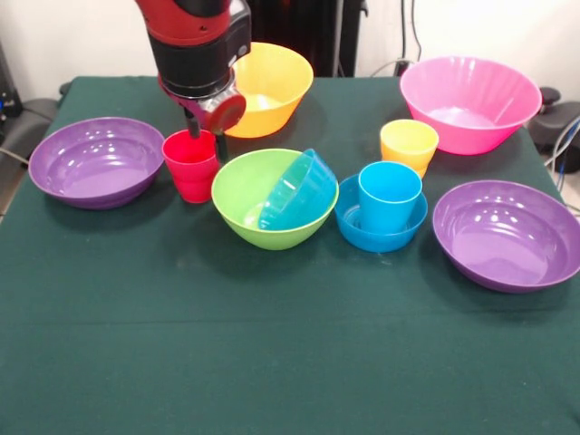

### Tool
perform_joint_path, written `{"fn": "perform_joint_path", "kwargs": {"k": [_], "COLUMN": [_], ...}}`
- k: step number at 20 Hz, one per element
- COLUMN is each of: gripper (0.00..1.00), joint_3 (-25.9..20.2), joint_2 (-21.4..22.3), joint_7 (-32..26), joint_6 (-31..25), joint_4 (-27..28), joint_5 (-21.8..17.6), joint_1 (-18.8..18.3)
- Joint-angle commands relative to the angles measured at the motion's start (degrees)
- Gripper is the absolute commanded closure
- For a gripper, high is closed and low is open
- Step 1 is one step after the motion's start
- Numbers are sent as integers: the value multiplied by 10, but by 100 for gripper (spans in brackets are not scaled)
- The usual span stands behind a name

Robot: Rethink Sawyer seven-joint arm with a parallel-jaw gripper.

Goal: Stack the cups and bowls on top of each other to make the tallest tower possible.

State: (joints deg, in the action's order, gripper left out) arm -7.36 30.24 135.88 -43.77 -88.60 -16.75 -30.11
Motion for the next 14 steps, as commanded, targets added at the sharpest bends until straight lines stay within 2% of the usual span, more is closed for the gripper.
{"fn": "perform_joint_path", "kwargs": {"k": [1, 6, 14], "gripper": [0, 0, 0], "joint_3": [-34, -47, -33], "joint_2": [-15, -37, -40], "joint_7": [-89, -70, -55], "joint_6": [38, 101, 111], "joint_4": [-41, -51, -54], "joint_5": [-56, -59, -72], "joint_1": [-5, -15, -3]}}
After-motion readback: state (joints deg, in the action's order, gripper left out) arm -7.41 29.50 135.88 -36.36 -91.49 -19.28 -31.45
